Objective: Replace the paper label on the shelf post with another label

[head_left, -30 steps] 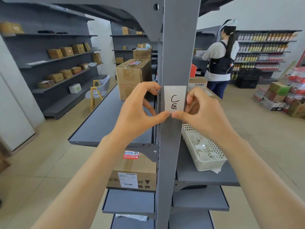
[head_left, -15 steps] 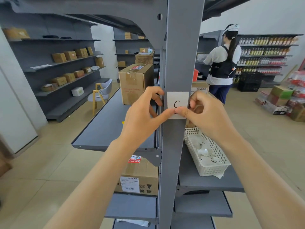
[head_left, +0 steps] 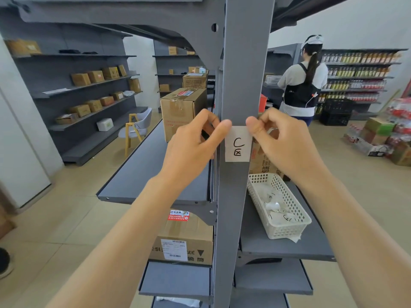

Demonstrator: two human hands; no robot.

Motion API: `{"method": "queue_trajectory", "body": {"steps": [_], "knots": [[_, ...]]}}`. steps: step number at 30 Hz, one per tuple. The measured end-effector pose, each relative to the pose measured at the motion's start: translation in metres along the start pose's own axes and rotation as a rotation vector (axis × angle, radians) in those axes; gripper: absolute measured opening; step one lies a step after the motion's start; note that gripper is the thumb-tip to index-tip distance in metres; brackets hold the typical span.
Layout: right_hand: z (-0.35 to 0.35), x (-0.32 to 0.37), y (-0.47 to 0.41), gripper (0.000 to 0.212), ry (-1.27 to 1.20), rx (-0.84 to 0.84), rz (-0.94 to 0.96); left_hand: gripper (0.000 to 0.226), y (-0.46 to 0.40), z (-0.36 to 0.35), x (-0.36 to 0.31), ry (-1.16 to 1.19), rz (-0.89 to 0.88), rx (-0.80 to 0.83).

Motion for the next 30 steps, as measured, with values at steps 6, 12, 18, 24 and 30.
{"method": "queue_trajectory", "body": {"steps": [6, 12, 18, 24, 30], "knots": [[-0.002, -0.008, 0.005, 0.036, 0.038, 0.023, -0.019, 0.031, 0.006, -0.005, 0.011, -0.068, -0.056, 0.008], [-0.011, -0.023, 0.019, 0.036, 0.074, 0.093, -0.05, 0.038, 0.018, -0.01, 0.022, -0.101, -0.113, -0.012], [-0.011, -0.021, 0.021, 0.038, 0.152, 0.12, -0.05, 0.055, 0.025, -0.01, 0.031, -0.187, -0.132, 0.027], [-0.006, -0.014, 0.021, 0.035, 0.247, 0.142, -0.05, 0.046, 0.025, -0.01, 0.029, -0.165, -0.053, 0.075], [0.024, 0.0, 0.032, 0.011, 0.206, 0.077, -0.121, 0.025, 0.019, 0.006, 0.007, -0.056, 0.117, 0.038]]}}
Point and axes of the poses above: each hand's wrist, its own y-axis away from the middle knuckle, its own z-axis out of the back of the hand, x = y × z, the point moved 2 cm from there along -y, towards the middle knuckle, and after that the axes turned 4 degrees about x, right-handed, at the moved point
